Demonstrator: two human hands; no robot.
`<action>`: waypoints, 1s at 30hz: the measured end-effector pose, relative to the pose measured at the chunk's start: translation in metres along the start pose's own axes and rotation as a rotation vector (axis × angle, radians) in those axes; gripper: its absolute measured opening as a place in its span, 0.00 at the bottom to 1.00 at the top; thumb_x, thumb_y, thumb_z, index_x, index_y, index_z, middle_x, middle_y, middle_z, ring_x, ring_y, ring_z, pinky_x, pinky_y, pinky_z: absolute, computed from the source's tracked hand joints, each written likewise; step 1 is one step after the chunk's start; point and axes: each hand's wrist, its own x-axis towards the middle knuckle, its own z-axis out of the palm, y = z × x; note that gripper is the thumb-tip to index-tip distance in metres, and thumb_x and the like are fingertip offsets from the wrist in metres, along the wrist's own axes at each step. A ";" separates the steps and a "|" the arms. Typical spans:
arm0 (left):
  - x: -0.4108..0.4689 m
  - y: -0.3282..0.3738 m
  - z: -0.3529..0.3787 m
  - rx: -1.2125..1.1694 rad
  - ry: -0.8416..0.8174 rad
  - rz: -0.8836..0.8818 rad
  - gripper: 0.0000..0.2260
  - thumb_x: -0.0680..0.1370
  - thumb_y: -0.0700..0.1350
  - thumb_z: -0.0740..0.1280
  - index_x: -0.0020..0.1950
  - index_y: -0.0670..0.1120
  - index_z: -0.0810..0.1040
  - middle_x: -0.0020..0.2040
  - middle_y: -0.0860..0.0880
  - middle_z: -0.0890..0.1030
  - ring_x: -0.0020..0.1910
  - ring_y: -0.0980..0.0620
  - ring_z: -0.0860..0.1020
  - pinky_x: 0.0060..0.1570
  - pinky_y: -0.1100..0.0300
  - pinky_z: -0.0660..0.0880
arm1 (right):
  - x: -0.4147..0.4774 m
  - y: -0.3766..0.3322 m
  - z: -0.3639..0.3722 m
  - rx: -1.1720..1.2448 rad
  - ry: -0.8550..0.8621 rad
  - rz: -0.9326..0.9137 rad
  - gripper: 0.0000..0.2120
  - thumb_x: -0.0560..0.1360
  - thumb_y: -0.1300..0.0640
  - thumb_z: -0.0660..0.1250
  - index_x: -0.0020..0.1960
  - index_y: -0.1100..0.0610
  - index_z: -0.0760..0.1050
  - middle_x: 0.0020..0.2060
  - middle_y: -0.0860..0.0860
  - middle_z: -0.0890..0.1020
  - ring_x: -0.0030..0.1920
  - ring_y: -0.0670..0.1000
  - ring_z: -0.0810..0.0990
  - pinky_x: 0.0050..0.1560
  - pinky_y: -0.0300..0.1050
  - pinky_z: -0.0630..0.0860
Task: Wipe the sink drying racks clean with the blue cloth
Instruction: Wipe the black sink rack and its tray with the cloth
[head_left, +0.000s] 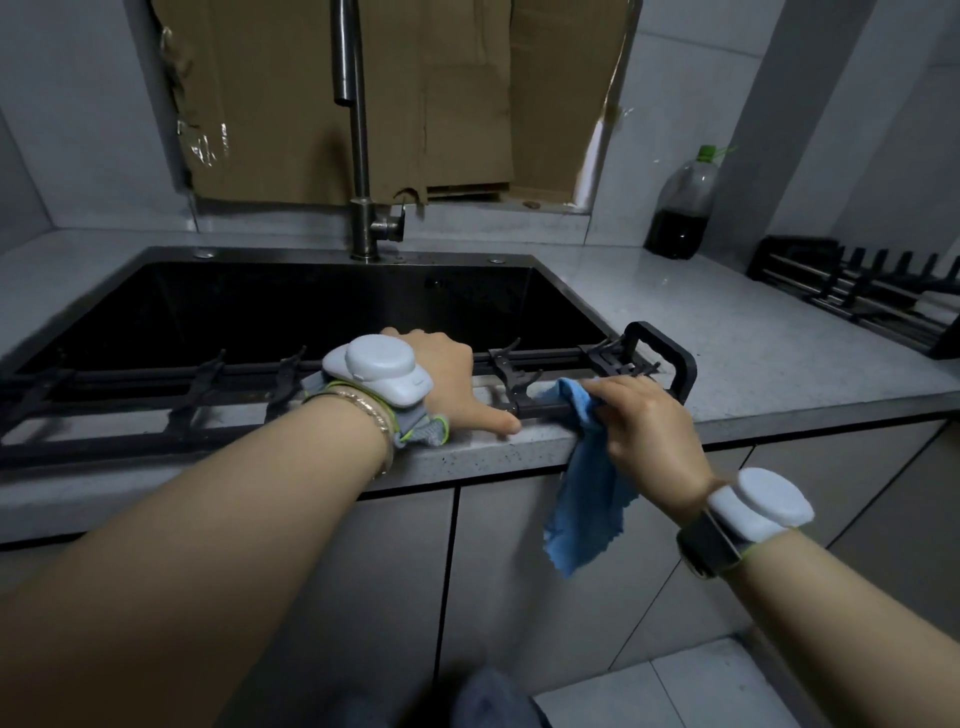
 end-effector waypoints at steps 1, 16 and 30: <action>0.001 0.000 0.002 0.008 -0.002 -0.004 0.33 0.61 0.79 0.59 0.31 0.47 0.70 0.31 0.51 0.73 0.36 0.49 0.73 0.44 0.55 0.65 | 0.001 0.000 -0.006 0.070 0.009 0.034 0.14 0.68 0.74 0.66 0.51 0.64 0.81 0.45 0.56 0.83 0.47 0.59 0.80 0.47 0.47 0.74; 0.008 0.024 -0.005 0.019 -0.121 -0.105 0.52 0.62 0.80 0.52 0.74 0.44 0.56 0.66 0.42 0.73 0.74 0.39 0.56 0.68 0.33 0.42 | 0.045 0.083 -0.030 1.365 0.632 1.151 0.11 0.74 0.72 0.55 0.46 0.60 0.71 0.30 0.54 0.74 0.27 0.47 0.76 0.27 0.36 0.74; 0.016 0.049 0.009 -0.079 -0.041 -0.036 0.46 0.67 0.71 0.63 0.73 0.42 0.56 0.63 0.43 0.71 0.62 0.44 0.69 0.54 0.54 0.70 | 0.021 0.060 -0.007 0.598 0.131 0.720 0.21 0.80 0.46 0.53 0.38 0.61 0.67 0.34 0.55 0.68 0.36 0.50 0.67 0.38 0.46 0.62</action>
